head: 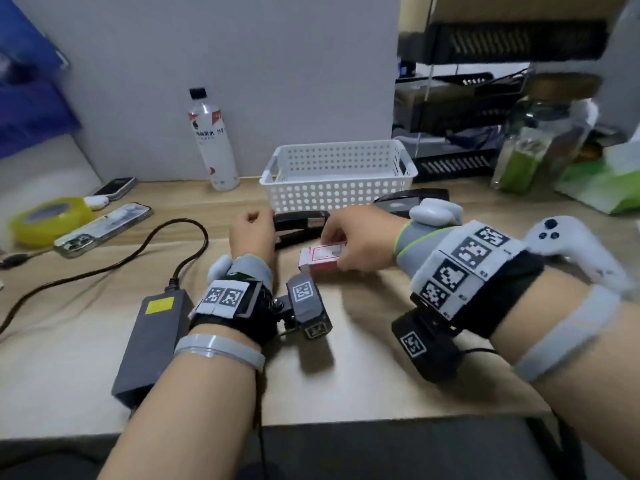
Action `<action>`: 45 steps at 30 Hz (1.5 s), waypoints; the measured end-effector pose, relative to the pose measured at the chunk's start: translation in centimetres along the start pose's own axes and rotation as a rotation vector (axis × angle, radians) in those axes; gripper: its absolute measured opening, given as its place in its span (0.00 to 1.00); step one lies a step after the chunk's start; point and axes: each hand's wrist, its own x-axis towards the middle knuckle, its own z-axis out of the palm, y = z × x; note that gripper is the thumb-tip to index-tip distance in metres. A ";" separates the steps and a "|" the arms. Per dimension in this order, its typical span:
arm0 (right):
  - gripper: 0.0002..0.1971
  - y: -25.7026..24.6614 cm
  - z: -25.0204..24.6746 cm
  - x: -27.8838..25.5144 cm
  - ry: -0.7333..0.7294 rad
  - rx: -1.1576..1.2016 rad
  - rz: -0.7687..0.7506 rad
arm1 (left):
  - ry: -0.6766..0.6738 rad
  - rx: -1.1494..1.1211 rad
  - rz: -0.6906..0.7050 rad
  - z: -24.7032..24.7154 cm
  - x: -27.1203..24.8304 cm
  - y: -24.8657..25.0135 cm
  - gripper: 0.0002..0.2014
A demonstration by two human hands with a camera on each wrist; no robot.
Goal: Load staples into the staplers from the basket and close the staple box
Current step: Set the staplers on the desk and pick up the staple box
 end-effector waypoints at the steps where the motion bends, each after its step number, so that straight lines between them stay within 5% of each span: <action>1: 0.21 -0.2 -0.1 -0.9 0.008 0.031 0.035 | 0.025 0.000 -0.005 -0.9 -1.2 0.0 0.07; 3: 0.20 -0.3 -0.1 -2.3 0.017 0.086 0.083 | 0.005 -0.012 -0.034 -2.5 -3.0 -0.2 0.08; 6: 0.18 -0.2 0.7 -3.4 0.043 0.157 0.142 | -0.230 -0.033 -0.070 -4.0 -4.9 -0.7 0.07; 8: 0.18 -0.5 1.3 -3.7 0.067 0.201 0.167 | -0.399 0.032 0.026 -5.1 -5.8 -0.8 0.06; 11: 0.18 -1.1 1.9 -3.1 0.074 0.240 0.164 | -0.603 0.266 0.187 -6.0 -5.4 -0.6 0.24; 14: 0.18 -1.5 1.9 -1.7 0.068 0.259 0.118 | -0.723 0.519 0.317 -6.4 -3.9 0.2 0.28; 17: 0.19 -2.1 1.5 1.0 -0.001 0.208 0.070 | -0.780 0.729 0.378 -6.6 -1.5 1.0 0.24; 23: 0.21 -3.8 1.1 3.9 -0.153 -0.045 0.076 | -0.873 0.737 0.351 -7.9 2.1 1.2 0.17; 39: 0.21 -3.4 0.5 3.0 -0.132 -0.301 0.135 | -0.885 0.917 0.345 -8.5 4.2 1.6 0.20; 45: 0.29 -3.1 0.0 4.4 -0.196 -0.308 0.142 | -0.962 0.932 0.281 -8.5 5.7 2.2 0.26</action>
